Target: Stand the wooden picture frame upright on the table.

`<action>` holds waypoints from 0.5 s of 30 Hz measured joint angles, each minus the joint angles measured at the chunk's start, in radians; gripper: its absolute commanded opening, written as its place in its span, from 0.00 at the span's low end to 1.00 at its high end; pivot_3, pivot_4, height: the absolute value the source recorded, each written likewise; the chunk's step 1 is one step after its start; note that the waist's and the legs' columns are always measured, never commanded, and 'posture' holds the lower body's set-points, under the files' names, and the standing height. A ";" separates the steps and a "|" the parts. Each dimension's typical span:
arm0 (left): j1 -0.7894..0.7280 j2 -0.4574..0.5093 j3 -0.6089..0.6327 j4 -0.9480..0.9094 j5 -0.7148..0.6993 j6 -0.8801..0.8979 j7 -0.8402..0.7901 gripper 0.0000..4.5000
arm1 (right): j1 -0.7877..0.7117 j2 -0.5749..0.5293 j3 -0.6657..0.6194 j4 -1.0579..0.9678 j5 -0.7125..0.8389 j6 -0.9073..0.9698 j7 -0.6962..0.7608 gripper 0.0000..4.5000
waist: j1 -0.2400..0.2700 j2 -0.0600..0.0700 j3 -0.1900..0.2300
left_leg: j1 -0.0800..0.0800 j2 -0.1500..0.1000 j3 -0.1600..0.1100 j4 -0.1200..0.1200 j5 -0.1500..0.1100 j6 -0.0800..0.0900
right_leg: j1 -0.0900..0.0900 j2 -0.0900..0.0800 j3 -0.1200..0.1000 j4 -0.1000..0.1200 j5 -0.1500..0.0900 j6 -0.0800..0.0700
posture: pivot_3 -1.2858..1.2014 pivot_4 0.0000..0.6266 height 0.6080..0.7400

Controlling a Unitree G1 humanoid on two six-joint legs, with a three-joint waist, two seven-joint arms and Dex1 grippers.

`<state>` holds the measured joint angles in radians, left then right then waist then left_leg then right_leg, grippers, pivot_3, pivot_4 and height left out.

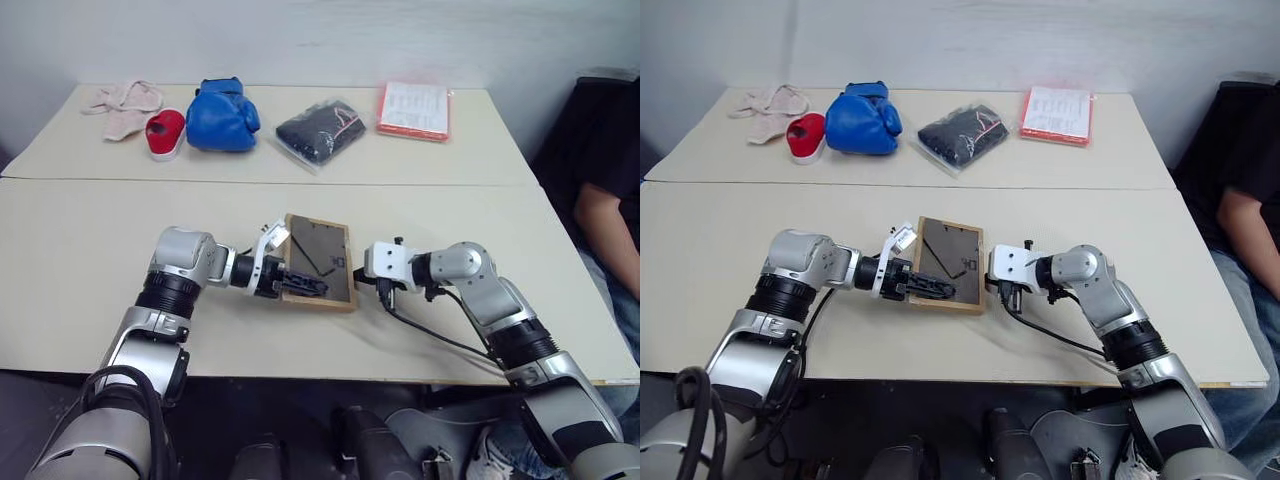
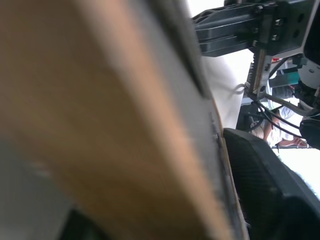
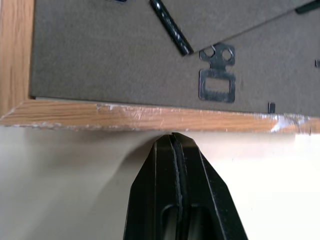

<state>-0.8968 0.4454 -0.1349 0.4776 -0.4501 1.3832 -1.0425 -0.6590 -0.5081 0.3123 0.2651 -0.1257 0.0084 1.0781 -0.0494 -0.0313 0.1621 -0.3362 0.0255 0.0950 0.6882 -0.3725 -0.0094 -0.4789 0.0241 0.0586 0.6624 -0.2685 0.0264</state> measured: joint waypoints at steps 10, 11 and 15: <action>0.107 0.131 0.060 -0.221 -0.060 -0.076 -0.003 0.19 | 0.049 -0.104 -0.160 -0.250 0.297 0.421 0.120 0.44 | -0.004 0.001 0.001 | 0.000 0.000 -0.001 0.000 0.000 -0.001 | 0.000 0.000 -0.001 0.001 0.000 0.000 | 0.52 0.24 1.00; 0.117 0.132 0.078 -0.245 -0.067 -0.077 0.005 0.19 | 0.035 -0.104 -0.198 -0.282 0.370 0.510 0.132 0.50 | -0.005 0.001 0.001 | 0.000 0.000 -0.001 0.001 0.000 -0.001 | 0.000 0.000 0.000 0.001 0.000 0.000 | 0.52 0.24 1.00; 0.121 0.128 0.126 -0.320 -0.099 -0.089 0.028 0.19 | -0.066 -0.083 -0.286 -0.355 0.560 0.758 0.103 0.82 | -0.006 0.000 0.001 | 0.000 0.001 -0.001 0.001 0.000 -0.001 | 0.000 0.000 -0.001 0.001 0.000 0.000 | 0.52 0.24 1.00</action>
<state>-0.7754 0.5734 -0.0094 0.1581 -0.5489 1.2938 -1.0150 -0.7250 -0.5909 0.0263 -0.0900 0.4341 0.7662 1.1812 -0.0553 -0.0308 0.1629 -0.3366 0.0261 0.0937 0.6890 -0.3723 -0.0100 -0.4793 0.0243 0.0579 0.6633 -0.2685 0.0262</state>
